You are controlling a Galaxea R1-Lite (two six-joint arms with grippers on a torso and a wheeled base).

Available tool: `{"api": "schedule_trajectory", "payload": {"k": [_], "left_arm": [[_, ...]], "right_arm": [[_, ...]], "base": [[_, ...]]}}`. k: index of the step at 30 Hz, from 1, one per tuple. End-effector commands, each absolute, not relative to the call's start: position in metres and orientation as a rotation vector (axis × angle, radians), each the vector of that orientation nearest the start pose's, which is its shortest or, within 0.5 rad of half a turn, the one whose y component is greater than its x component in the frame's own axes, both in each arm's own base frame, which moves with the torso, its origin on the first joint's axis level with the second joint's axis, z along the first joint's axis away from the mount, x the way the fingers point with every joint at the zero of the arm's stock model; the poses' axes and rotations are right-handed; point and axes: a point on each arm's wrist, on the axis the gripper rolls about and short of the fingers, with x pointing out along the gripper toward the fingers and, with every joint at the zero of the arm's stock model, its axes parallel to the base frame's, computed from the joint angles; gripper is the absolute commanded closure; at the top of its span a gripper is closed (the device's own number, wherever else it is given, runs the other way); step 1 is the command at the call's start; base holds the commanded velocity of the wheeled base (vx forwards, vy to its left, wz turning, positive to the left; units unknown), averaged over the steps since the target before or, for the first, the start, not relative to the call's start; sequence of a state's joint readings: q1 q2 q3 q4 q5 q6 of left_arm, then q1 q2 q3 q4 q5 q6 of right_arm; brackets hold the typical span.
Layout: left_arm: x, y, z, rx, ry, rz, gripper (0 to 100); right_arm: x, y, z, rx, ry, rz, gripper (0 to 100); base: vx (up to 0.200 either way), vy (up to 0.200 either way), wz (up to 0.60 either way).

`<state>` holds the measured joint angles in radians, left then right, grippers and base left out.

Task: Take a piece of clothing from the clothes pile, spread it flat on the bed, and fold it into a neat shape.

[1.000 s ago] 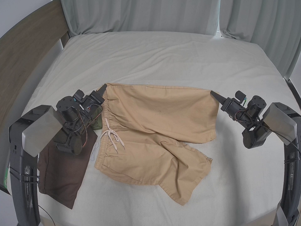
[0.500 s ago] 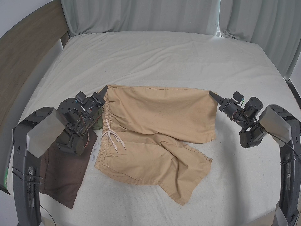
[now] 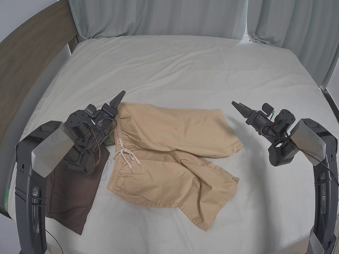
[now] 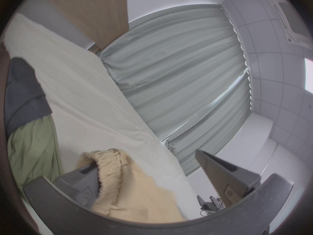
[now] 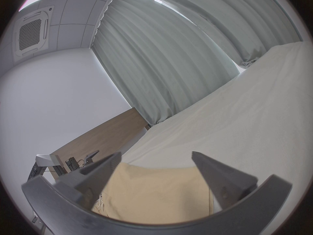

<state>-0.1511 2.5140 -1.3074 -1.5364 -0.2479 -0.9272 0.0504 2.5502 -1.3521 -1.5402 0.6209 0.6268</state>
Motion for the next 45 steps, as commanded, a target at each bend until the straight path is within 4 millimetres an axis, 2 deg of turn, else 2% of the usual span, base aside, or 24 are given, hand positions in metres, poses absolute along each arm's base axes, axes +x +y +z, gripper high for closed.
{"api": "schedule_trajectory", "payload": {"k": [1,3,6,13,16,20,22,29,32,33,34,35,36,40,45], "left_arm": [[0.465,-0.080,0.070,-0.904,-0.084,-0.509,0],[0.465,-0.078,0.067,-0.907,-0.059,-0.492,0],[0.459,-0.073,0.067,-0.907,-0.035,-0.470,0],[0.425,-0.066,0.074,-0.875,0.031,-0.452,0],[0.410,-0.061,0.074,-0.820,0.045,-0.434,0],[0.385,-0.055,0.071,-0.740,0.070,-0.415,0],[0.366,-0.053,0.074,-0.712,0.111,-0.425,0],[0.315,-0.047,0.113,-0.703,0.103,-0.488,0],[0.299,-0.046,0.117,-0.696,0.120,-0.509,0],[0.287,-0.045,0.116,-0.698,0.147,-0.520,0],[0.286,-0.045,0.116,-0.698,0.150,-0.523,0],[0.273,-0.045,0.114,-0.701,0.191,-0.554,0],[0.268,-0.045,0.113,-0.694,0.214,-0.589,0],[0.267,-0.045,0.114,-0.658,0.211,-0.613,0],[0.259,-0.044,0.101,-0.547,0.237,-0.616,0]], "right_arm": [[0.474,0.036,0.055,0.501,-0.098,0.729,0],[0.470,0.035,0.054,0.504,-0.080,0.722,0],[0.460,0.034,0.062,0.496,-0.069,0.717,0],[0.432,0.036,0.078,0.463,-0.046,0.693,0],[0.413,0.039,0.086,0.446,-0.024,0.699,0],[0.387,0.044,0.104,0.445,-0.007,0.718,0],[0.370,0.048,0.114,0.449,0.005,0.733,0],[0.320,0.058,0.125,0.430,0.069,0.819,0],[0.306,0.057,0.132,0.407,0.059,0.835,0],[0.297,0.057,0.137,0.390,0.048,0.843,0],[0.296,0.057,0.137,0.390,0.051,0.846,0],[0.285,0.057,0.140,0.388,0.056,0.859,0],[0.276,0.059,0.138,0.393,0.082,0.881,0],[0.273,0.059,0.131,0.371,0.101,0.892,0],[0.266,0.060,0.122,0.348,0.131,0.895,0]], "base": [[0.000,0.000,0.00],[0.000,0.000,0.00],[0.000,0.000,0.00],[0.000,0.000,0.00],[0.000,0.000,0.00],[0.000,0.000,0.00],[0.000,0.000,0.00],[0.000,0.000,0.00],[0.000,0.000,0.00],[0.000,0.000,0.00],[0.000,0.000,0.00],[0.000,0.000,0.00],[0.000,0.000,0.00],[0.000,0.000,0.00],[0.000,0.000,0.00]]}}
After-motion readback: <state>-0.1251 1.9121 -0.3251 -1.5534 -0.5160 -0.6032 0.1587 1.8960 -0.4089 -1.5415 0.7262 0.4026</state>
